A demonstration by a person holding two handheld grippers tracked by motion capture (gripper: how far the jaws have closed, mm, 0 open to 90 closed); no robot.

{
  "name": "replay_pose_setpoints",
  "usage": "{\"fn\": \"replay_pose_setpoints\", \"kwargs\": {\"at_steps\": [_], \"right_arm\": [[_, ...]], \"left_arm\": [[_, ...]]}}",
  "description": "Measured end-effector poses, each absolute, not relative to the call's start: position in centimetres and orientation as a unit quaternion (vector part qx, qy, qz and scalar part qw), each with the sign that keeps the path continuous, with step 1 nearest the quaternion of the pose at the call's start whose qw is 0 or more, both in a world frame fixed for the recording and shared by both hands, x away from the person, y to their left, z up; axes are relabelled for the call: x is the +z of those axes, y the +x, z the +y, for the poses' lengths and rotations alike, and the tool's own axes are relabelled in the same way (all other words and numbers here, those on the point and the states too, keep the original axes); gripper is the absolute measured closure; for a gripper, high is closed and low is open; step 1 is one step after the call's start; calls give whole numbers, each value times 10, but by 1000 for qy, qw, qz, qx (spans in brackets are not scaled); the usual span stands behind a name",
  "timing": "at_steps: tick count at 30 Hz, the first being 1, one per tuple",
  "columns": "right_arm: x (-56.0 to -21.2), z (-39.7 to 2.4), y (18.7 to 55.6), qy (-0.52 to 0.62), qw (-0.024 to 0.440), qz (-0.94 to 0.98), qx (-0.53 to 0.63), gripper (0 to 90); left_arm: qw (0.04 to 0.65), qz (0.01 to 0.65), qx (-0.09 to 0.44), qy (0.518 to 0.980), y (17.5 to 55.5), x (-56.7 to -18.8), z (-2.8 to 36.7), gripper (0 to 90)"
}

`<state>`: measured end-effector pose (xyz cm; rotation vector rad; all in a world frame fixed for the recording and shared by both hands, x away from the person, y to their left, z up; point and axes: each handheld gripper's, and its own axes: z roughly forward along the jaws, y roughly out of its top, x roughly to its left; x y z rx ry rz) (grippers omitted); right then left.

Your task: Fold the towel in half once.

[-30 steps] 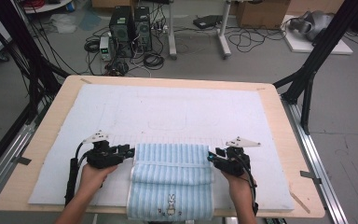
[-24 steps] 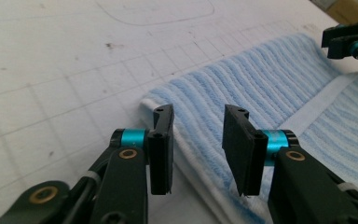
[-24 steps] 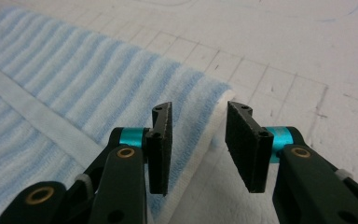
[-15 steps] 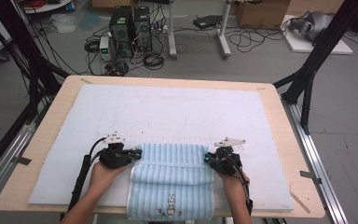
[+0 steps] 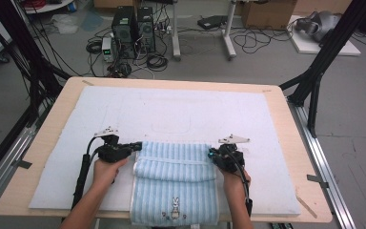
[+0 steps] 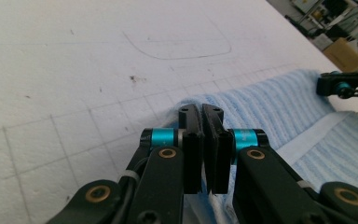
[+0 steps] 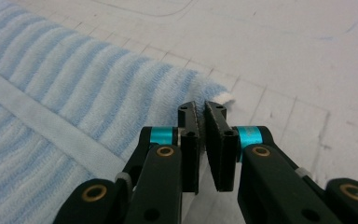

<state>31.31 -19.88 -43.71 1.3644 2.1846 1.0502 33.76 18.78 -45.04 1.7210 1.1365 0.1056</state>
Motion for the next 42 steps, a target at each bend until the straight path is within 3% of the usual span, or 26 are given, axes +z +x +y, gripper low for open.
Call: {"fn": "replay_pose_setpoints", "kwargs": {"at_steps": [3,6,8,12,14,16,19,20,23,25,42], "right_arm": [[-437,-199,319,484,192,771,366,829],[-438,-201,322,491,197,766,366,669],[-436,-204,319,497,193,756,380,612],[-440,-210,320,498,161,758,389,511],[-445,-206,321,495,152,769,376,485],[-447,-203,320,490,162,773,370,482],[-446,-198,318,478,180,784,353,533],[-446,-197,317,473,178,787,355,605],[-446,-195,316,474,153,786,366,787],[-446,-195,316,475,138,784,374,838],[-432,-200,362,478,192,761,394,846]], "left_arm": [[494,475,52,726,338,-450,182,838],[472,486,71,732,338,-450,181,627],[460,486,97,737,337,-450,182,515],[460,481,95,740,339,-453,180,460],[454,475,107,746,337,-453,178,472],[447,469,121,752,336,-453,177,549],[443,446,113,769,333,-454,174,838],[440,443,120,772,331,-453,172,860],[447,460,97,761,334,-454,176,870],[449,466,91,757,336,-454,177,872],[495,469,107,723,397,-433,177,871]]}}
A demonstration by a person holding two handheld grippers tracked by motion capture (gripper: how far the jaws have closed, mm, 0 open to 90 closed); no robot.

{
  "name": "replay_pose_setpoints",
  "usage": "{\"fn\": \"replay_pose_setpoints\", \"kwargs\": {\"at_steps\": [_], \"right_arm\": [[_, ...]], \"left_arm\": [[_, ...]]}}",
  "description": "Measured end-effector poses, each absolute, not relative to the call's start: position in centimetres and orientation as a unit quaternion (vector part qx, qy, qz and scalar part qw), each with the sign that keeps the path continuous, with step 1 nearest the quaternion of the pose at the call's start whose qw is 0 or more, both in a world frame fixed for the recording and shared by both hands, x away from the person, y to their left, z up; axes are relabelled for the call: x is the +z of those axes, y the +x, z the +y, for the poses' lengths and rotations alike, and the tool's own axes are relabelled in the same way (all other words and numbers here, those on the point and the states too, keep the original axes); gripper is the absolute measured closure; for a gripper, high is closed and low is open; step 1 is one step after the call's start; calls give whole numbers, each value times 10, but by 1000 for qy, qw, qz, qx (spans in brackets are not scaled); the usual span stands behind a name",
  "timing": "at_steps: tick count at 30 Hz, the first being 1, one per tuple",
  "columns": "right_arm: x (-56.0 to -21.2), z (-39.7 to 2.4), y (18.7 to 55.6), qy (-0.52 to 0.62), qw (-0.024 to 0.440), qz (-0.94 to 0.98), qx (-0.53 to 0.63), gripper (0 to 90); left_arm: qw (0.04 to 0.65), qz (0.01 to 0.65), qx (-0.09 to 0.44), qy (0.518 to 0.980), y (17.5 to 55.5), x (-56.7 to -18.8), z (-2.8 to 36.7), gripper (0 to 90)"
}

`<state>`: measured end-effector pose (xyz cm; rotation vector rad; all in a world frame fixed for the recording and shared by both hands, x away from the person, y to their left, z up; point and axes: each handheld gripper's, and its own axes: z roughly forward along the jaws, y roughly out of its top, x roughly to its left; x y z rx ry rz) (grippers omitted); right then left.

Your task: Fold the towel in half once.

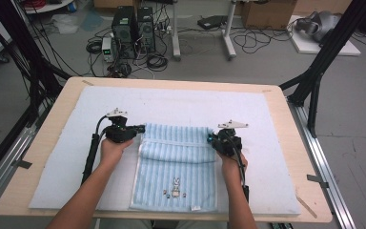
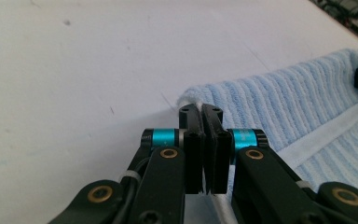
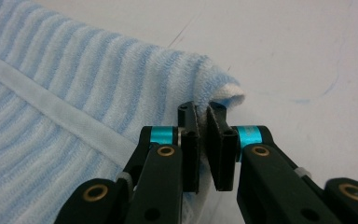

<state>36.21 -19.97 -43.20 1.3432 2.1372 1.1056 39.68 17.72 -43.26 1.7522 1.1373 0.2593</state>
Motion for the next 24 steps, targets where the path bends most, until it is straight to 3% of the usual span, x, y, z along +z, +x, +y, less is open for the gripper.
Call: {"fn": "replay_pose_setpoints", "kwargs": {"at_steps": [13,15,17,19,24], "right_arm": [[-432,-194,394,495,225,749,378,848],[-434,-194,397,504,219,747,374,834],[-434,-196,397,513,218,742,372,650],[-433,-199,395,526,210,730,383,499],[-423,-207,384,525,212,718,405,403]], "left_arm": [[504,478,125,709,422,-436,178,865],[498,485,129,708,422,-438,179,795],[490,493,121,709,422,-438,183,624],[480,487,122,719,420,-436,187,554],[501,466,116,720,409,-428,192,528]]}}
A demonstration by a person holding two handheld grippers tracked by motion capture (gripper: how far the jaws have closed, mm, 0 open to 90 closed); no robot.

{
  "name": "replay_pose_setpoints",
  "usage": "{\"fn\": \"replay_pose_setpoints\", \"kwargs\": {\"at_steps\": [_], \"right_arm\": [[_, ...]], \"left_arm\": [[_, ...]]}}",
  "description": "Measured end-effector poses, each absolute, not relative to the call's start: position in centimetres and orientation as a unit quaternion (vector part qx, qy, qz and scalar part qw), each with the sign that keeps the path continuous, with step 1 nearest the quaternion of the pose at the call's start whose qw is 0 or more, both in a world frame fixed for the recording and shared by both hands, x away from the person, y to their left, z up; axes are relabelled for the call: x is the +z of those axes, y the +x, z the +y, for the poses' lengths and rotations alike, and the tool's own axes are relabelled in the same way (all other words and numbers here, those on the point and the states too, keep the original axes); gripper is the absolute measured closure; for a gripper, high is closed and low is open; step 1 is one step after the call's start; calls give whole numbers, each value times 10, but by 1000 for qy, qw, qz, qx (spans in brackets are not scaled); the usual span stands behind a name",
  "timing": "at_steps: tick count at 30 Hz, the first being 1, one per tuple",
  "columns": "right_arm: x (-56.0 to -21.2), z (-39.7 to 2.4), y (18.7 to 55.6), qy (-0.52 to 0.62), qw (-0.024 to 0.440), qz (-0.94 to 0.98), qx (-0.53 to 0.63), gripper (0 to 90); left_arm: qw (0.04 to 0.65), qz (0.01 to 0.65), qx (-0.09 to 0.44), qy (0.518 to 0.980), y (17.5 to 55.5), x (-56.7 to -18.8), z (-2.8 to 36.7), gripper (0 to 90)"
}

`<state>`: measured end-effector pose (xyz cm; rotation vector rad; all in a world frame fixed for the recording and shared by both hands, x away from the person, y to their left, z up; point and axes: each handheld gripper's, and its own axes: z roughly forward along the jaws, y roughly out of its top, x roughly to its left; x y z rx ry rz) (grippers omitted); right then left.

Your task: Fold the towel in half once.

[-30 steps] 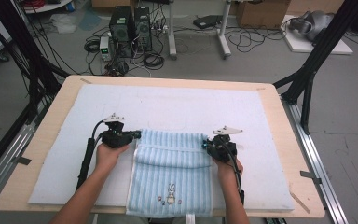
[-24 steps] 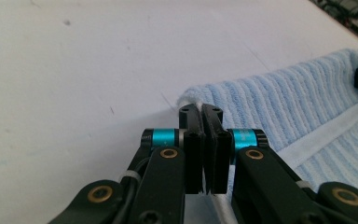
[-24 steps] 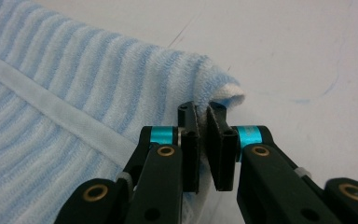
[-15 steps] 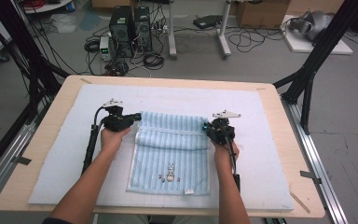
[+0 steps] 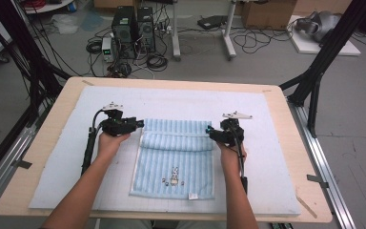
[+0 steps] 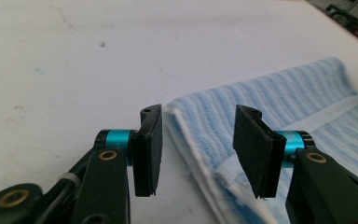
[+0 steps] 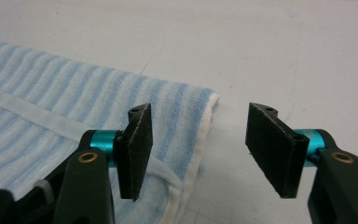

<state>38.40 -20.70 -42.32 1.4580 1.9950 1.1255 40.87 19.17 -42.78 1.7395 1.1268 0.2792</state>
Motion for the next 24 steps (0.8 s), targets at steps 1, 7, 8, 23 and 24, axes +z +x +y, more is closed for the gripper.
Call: {"fn": "replay_pose_setpoints", "kwargs": {"at_steps": [1,7,8,23,24], "right_arm": [[-421,-209,381,521,208,716,416,402],[-414,-209,365,500,208,722,430,388],[-414,-209,364,498,205,723,433,389],[-430,-204,364,486,172,762,391,525],[-432,-204,366,487,171,764,388,533]], "left_arm": [[505,460,108,723,406,-427,191,530],[497,428,101,748,400,-429,179,543],[496,426,98,750,400,-430,176,547],[439,425,114,783,391,-446,161,790],[440,422,115,784,390,-446,161,791]]}}
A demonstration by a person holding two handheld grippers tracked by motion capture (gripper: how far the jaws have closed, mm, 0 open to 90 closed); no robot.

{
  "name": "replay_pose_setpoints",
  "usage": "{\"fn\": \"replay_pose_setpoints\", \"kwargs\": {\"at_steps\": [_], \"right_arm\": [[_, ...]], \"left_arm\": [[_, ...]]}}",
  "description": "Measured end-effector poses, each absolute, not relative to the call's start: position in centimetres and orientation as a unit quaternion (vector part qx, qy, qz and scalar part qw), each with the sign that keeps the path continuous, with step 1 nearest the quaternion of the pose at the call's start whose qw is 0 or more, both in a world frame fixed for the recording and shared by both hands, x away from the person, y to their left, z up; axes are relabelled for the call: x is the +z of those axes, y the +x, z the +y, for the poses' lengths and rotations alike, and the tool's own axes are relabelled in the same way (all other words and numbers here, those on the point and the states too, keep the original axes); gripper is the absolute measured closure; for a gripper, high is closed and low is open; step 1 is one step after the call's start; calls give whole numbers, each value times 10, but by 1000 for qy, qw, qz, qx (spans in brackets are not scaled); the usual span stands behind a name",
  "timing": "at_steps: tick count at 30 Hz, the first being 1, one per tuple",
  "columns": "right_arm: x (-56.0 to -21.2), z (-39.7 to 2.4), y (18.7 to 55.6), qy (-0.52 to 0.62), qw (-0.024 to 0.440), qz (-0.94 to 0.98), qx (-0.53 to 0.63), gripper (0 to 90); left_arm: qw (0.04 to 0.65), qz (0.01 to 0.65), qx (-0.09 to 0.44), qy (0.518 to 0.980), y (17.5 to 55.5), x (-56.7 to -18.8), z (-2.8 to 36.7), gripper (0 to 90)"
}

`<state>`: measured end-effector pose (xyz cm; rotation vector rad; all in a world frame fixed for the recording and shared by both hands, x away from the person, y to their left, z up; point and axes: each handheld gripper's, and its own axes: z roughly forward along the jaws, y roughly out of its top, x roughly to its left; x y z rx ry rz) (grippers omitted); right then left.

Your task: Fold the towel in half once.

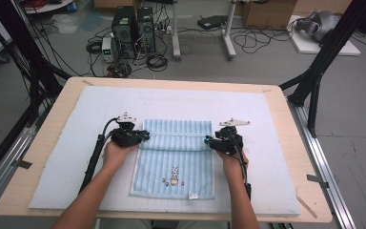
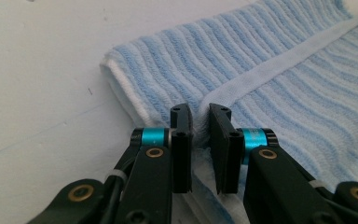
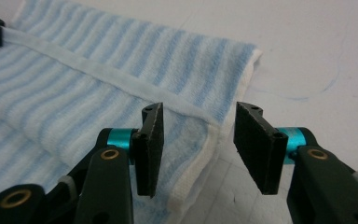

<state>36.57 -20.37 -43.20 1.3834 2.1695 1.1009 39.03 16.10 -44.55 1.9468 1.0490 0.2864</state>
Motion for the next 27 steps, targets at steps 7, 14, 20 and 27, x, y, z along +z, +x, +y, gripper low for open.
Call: {"fn": "replay_pose_setpoints", "kwargs": {"at_steps": [7,14,20,27], "right_arm": [[-434,-202,363,471,188,776,374,814],[-428,-202,346,449,191,783,386,841],[-425,-206,326,438,195,783,396,841],[-426,-213,299,432,195,776,417,841]], "left_arm": [[463,414,121,775,382,-447,167,792],[493,393,116,767,367,-438,172,802],[514,381,100,762,349,-432,175,805],[531,364,94,760,329,-424,174,807]]}}
